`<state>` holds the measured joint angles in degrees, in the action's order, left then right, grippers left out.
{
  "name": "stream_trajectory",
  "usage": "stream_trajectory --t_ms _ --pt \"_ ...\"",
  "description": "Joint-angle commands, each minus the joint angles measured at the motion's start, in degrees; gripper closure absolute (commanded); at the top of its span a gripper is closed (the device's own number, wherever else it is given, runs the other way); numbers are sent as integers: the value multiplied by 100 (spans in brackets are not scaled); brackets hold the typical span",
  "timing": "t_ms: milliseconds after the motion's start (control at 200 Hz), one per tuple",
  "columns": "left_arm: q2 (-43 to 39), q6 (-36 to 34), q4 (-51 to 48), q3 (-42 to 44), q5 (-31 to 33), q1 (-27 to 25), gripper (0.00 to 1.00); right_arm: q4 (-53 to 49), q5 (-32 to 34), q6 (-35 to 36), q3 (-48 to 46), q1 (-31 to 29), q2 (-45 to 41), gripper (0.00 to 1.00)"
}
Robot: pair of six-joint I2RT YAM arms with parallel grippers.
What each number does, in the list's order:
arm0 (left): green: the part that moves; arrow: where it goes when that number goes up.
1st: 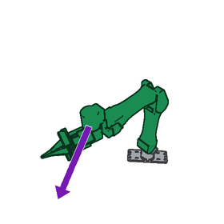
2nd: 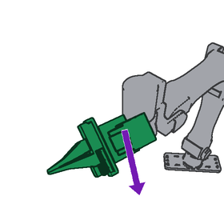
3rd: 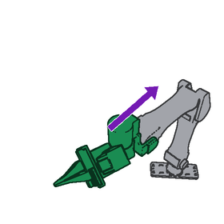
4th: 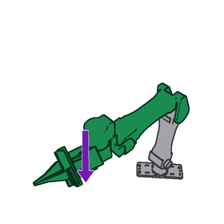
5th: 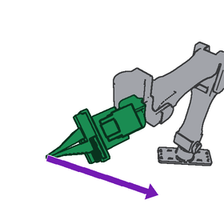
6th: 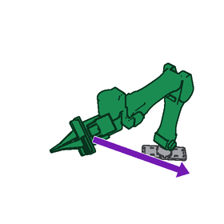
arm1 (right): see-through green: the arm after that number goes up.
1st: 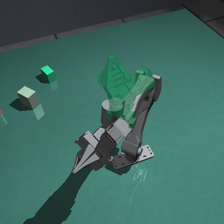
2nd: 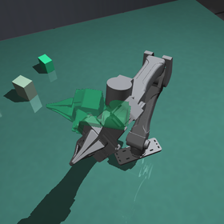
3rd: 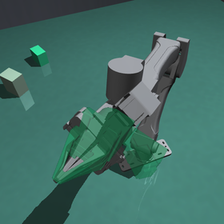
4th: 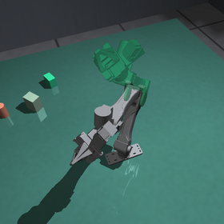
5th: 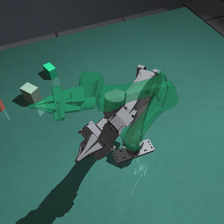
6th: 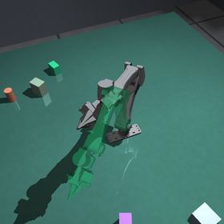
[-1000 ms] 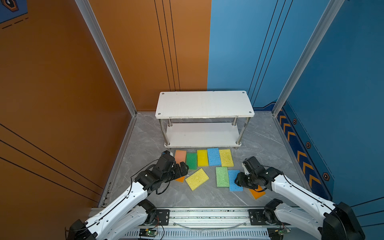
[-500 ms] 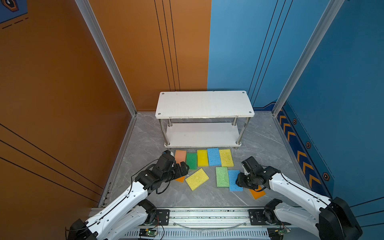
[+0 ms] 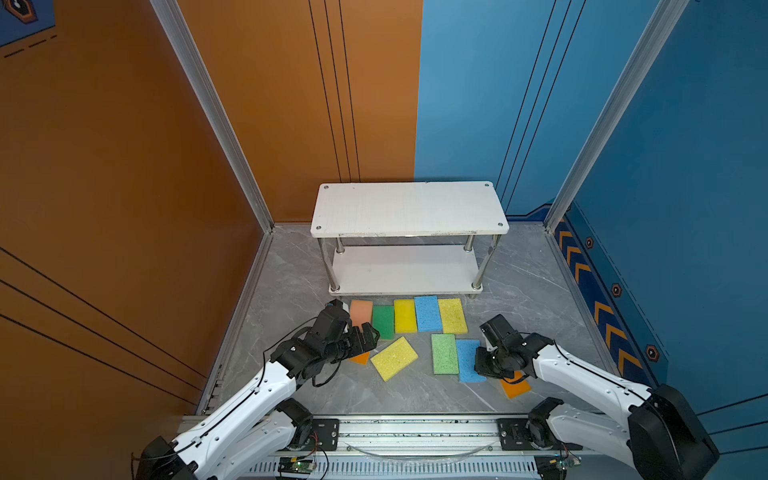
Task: Place and organize the cleaning sponges onto the shelf
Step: 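Grasp the blue sponge with the right gripper while the left gripper hovers, then lift the blue sponge with the right gripper toward the left gripper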
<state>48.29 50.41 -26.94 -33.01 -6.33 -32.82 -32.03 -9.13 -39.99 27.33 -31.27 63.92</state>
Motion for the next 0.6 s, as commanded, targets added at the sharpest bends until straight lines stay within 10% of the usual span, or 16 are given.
stream_trajectory --t_ms 0,385,596 --pt "-139 -75 30 -24 -124 74 2 -80 148 -80 -134 -37 -117 98" --pt "-308 -339 703 -215 -1156 170 2 -1500 623 -234 939 -193 -1469 100" --pt "-227 102 2495 44 -1988 192 2 -958 -329 -57 1922 -568 -975 100"
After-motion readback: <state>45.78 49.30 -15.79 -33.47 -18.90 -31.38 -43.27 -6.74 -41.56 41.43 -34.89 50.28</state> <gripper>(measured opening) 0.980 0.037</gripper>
